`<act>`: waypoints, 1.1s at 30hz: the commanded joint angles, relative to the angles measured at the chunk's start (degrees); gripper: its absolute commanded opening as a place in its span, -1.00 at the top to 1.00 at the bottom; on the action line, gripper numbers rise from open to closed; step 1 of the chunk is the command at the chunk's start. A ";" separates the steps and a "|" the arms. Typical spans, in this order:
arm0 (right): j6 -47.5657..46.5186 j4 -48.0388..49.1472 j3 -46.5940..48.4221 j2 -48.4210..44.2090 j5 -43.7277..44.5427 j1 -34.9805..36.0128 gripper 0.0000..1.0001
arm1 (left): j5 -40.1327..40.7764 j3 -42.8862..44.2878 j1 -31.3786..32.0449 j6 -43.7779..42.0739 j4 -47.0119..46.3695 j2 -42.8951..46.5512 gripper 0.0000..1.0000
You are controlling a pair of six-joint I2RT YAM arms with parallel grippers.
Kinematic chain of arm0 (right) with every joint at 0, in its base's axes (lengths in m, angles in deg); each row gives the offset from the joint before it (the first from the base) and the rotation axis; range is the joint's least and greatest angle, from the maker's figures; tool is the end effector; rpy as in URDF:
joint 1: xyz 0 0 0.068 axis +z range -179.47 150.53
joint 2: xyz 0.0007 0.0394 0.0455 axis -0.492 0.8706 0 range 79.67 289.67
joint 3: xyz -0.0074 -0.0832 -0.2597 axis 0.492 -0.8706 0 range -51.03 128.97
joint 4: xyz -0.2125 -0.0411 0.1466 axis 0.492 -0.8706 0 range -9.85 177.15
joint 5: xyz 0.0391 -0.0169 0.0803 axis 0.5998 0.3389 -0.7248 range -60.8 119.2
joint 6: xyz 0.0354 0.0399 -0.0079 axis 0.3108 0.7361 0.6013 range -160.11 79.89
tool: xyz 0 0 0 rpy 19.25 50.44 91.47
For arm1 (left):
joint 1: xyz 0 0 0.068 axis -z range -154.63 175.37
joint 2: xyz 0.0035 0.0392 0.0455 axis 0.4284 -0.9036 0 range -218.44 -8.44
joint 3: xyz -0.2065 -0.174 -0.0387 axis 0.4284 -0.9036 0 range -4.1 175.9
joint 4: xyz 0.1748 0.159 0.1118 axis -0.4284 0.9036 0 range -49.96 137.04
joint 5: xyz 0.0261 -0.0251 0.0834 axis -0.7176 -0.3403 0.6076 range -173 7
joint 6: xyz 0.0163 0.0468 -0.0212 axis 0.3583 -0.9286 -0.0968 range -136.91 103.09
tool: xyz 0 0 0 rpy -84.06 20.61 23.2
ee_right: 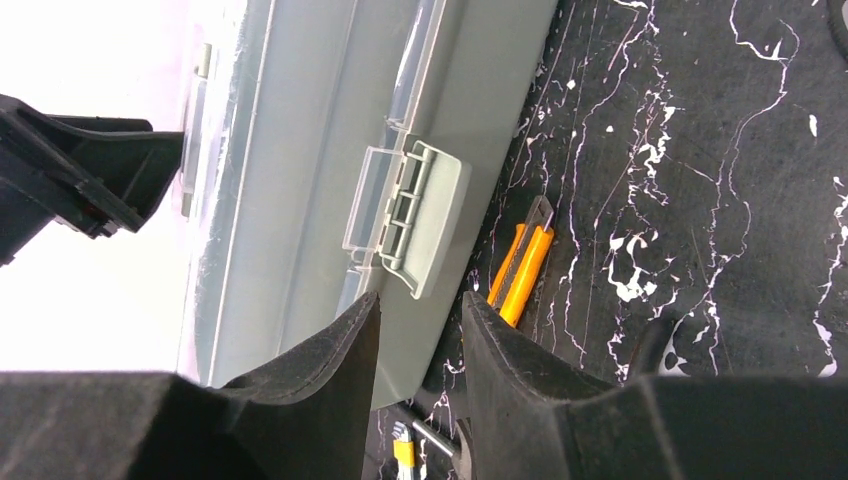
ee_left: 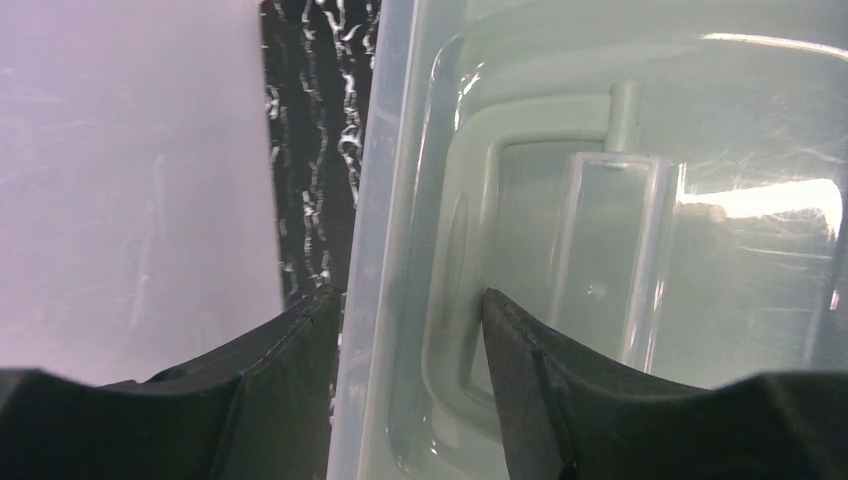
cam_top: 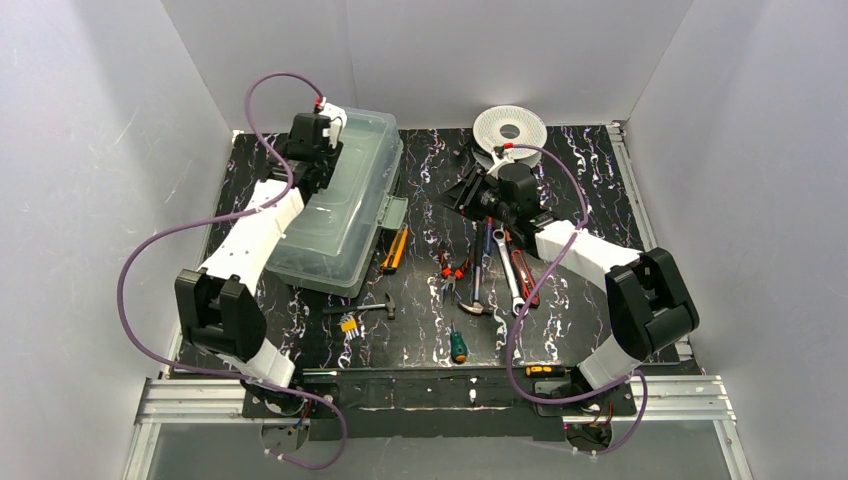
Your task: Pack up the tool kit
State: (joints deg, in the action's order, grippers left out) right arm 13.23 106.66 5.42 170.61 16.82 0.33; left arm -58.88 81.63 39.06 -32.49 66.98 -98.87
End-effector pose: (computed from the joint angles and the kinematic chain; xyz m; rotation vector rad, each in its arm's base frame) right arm 0.3132 0.1881 0.2601 0.2448 1.9908 1.1800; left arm 0.3549 -0.0714 0.3614 0.2868 2.0840 0.4654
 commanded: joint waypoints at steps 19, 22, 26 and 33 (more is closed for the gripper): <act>4.47 8.89 -2.28 -3.40 -9.44 -2.82 0.13 | 24.77 -7.79 5.65 -19.14 -17.89 9.81 0.48; 5.00 9.53 -2.43 -3.31 -9.54 -2.90 0.13 | 24.47 -5.62 6.16 -18.45 -16.79 10.87 0.44; 5.48 10.36 -2.35 -2.92 -10.34 -3.10 0.12 | 24.22 -3.56 6.18 -17.64 -15.74 10.90 0.28; 4.37 0.57 2.35 -3.33 -8.38 -2.77 0.01 | 8.32 2.05 3.39 0.92 2.98 10.50 -0.45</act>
State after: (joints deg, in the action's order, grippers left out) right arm 18.21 111.62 3.65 169.58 7.40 -2.49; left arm -40.63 79.49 44.55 -43.55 57.82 -89.98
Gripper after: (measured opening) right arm 0.466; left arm 0.707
